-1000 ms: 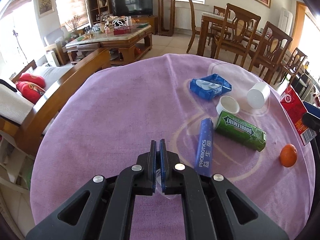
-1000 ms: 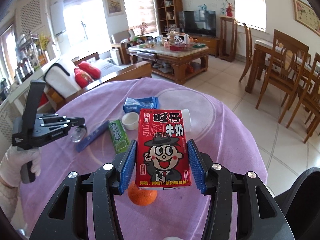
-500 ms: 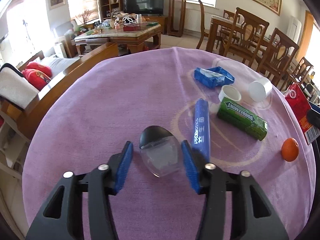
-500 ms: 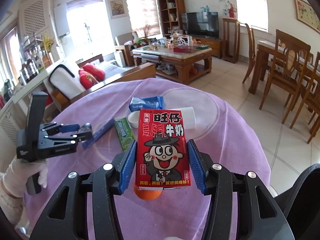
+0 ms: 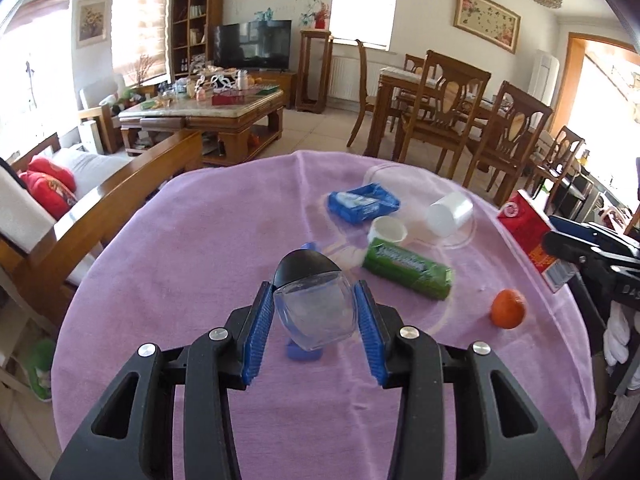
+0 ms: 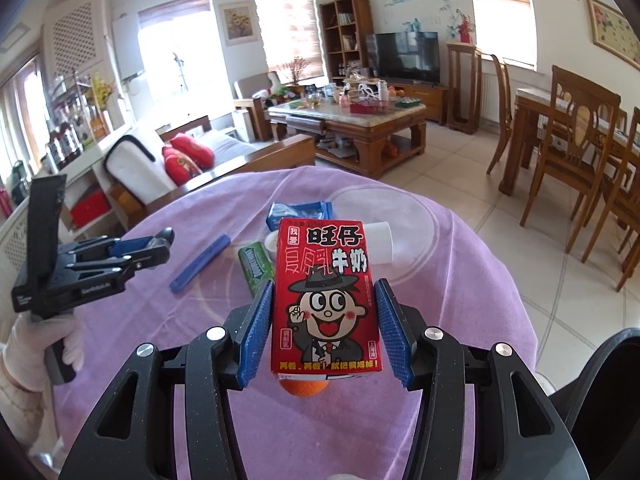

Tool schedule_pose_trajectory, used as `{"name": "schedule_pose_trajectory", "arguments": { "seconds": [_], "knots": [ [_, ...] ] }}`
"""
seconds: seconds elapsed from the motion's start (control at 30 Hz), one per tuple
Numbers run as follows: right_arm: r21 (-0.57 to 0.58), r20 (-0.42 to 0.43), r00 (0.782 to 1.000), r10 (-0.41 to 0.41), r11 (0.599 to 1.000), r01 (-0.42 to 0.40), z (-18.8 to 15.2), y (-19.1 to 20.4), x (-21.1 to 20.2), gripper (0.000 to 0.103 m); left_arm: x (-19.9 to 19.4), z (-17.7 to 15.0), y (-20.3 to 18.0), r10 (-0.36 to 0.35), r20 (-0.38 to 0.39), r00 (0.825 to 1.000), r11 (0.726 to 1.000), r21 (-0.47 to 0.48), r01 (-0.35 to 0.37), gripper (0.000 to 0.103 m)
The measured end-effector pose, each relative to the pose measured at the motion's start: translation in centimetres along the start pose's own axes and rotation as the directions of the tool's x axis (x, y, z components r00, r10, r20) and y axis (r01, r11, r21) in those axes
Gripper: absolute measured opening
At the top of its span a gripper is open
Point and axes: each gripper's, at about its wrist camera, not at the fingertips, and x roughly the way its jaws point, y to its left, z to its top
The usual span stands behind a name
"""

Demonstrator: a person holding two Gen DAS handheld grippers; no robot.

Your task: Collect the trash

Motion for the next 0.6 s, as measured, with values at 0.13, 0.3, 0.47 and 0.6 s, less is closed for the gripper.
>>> {"name": "schedule_pose_trajectory", "arguments": {
  "seconds": [0.13, 0.3, 0.47, 0.6],
  "knots": [
    [0.026, 0.052, 0.999, -0.014, 1.0, 0.013, -0.3, -1.1, -2.9, 0.051, -0.8, 1.5, -4.3, -0.083, 0.043, 0.996, 0.995, 0.058, 0.081, 0.041],
    [0.07, 0.092, 0.993, -0.076, 0.995, 0.07, -1.9, -4.5, -7.3, 0.051, -0.5, 2.7, -10.5, -0.198, 0.067, 0.978, 0.974, 0.125, 0.189, 0.041],
    [0.149, 0.113, 0.98, -0.165, 0.978, 0.148, -4.7, -9.6, -12.2, 0.051, 0.9, 3.0, -17.6, -0.327, 0.061, 0.943, 0.934, 0.173, 0.313, 0.041],
    [0.226, 0.115, 0.962, -0.247, 0.95, 0.216, -7.7, -14.0, -16.1, 0.051, 2.6, 2.5, -23.2, -0.411, 0.009, 0.912, 0.892, 0.211, 0.4, 0.041]
  ]
}}
